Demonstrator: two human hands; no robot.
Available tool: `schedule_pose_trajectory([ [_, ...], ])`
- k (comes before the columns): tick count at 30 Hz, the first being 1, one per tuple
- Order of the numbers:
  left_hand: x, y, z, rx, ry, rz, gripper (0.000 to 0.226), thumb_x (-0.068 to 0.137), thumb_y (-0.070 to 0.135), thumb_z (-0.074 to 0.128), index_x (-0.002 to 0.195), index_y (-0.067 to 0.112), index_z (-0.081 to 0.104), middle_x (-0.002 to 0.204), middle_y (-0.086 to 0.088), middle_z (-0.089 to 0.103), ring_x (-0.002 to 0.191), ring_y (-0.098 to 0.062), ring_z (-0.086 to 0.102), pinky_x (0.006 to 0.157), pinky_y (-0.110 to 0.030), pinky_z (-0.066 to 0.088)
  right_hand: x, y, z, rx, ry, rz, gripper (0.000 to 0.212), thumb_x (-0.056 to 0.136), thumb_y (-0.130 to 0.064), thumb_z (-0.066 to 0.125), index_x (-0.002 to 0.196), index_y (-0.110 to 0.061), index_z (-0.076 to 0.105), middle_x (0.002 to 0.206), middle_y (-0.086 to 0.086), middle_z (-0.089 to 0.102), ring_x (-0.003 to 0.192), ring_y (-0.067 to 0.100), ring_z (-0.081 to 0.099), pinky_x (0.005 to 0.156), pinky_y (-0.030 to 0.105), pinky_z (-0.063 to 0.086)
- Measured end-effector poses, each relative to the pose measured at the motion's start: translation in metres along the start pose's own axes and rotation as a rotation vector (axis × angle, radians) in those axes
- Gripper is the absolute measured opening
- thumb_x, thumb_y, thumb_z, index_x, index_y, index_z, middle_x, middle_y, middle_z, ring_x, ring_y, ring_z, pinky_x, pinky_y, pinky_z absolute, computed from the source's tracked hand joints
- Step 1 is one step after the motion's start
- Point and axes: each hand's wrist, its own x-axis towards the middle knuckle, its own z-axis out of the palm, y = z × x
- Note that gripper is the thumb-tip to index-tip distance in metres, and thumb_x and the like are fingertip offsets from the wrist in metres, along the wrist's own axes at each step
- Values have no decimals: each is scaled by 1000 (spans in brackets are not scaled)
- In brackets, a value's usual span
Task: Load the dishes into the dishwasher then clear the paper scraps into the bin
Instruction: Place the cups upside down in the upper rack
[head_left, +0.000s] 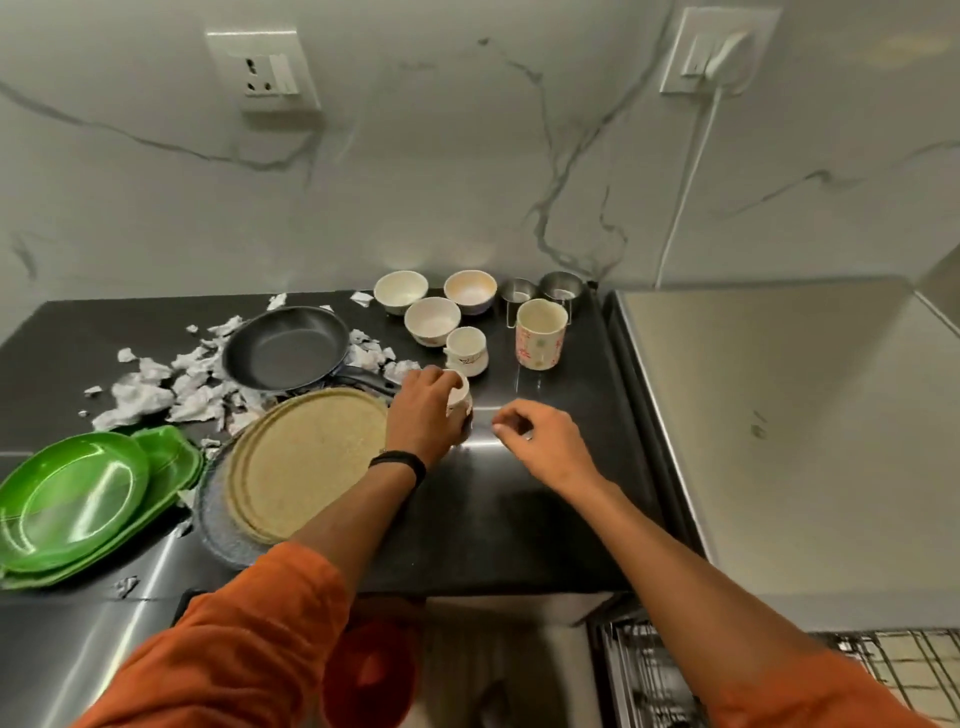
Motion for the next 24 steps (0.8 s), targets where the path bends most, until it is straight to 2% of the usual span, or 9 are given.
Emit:
schedule_pose_trajectory([
  [3,6,-19,10,87,-64,-41,32,84,32,73,112,17,68,119,-9,59,116,-31,48,95,-41,45,9,-7,7,5,-31,16,12,92,-32,70,104,-29,71,96,-14,70,89,2,64,86,31,57],
  [6,10,-26,23,35,-125,-66,18,89,24,70,104,14,70,120,-9,57,118,-33,47,97,-43,45,9,4,8,25,-44,65,15,91,-32,71,106,-30,72,97,-16,70,90,2,65,87,32,58],
  [11,15,2,31,-262,-137,-25,17,100,25,59,111,13,60,118,-8,55,105,-25,54,89,-38,47,-1,31,-3,132,25,151,27,93,-33,69,120,-32,65,108,-13,67,94,2,65,91,32,57],
  [14,11,44,32,-516,-209,9,13,104,32,51,106,19,54,106,0,59,93,-17,56,80,-36,49,-10,46,-15,337,140,259,44,94,-54,60,133,-37,51,125,-9,61,107,8,63,94,38,57],
  [16,5,76,34,-648,-258,11,12,104,35,49,102,23,53,97,4,62,87,-13,59,75,-34,51,-19,55,-25,518,182,335,50,95,-60,55,138,-39,44,132,-5,58,113,13,63,94,42,58],
  [18,-4,106,42,-738,-302,29,12,104,35,50,101,24,53,96,7,64,87,-8,61,74,-31,53,-34,62,-40,696,232,376,49,97,-56,54,139,-35,45,134,-1,57,115,17,63,89,42,61],
  [20,-13,132,52,-795,-336,56,13,104,35,50,99,24,53,96,7,64,88,-10,62,74,-33,54,-53,68,-57,798,303,393,44,98,-48,58,136,-30,48,131,-1,58,113,20,64,85,43,62],
  [22,-20,158,66,-786,-378,116,12,102,37,53,96,27,52,96,4,62,87,-15,61,75,-36,53,-78,85,-78,804,381,409,40,96,-42,64,131,-27,52,128,2,60,109,21,67,81,42,63],
  [24,-29,184,76,-799,-447,167,16,95,39,60,106,31,52,108,3,61,96,-12,63,83,-37,57,-108,104,-101,773,439,435,37,92,-38,71,125,-27,56,125,6,61,105,23,69,74,36,62],
])
